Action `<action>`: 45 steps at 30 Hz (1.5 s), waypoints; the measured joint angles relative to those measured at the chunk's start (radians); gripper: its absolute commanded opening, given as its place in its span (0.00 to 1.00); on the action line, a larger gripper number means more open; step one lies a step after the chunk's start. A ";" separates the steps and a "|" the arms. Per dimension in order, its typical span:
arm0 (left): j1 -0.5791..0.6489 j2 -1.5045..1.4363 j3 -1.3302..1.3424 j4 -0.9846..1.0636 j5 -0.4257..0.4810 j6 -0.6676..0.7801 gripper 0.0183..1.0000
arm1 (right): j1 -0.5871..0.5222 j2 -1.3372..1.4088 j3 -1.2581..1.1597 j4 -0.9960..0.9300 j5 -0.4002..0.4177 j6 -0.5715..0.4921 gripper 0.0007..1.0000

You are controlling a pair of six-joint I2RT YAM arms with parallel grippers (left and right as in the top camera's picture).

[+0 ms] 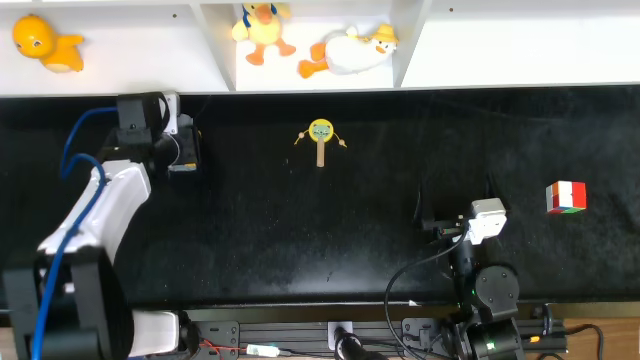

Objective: Store Toys

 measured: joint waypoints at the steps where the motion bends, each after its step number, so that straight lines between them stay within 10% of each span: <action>1: 0.000 -0.024 0.003 -0.006 0.000 0.000 0.02 | 0.000 0.000 0.000 0.000 0.000 0.000 1.00; 22: 0.000 -0.159 0.020 0.221 -0.098 0.000 0.02 | 0.000 0.000 0.000 0.000 0.000 0.000 1.00; 45: 0.042 0.009 0.121 0.336 0.008 0.008 0.02 | 0.000 0.000 0.000 0.000 0.000 0.000 1.00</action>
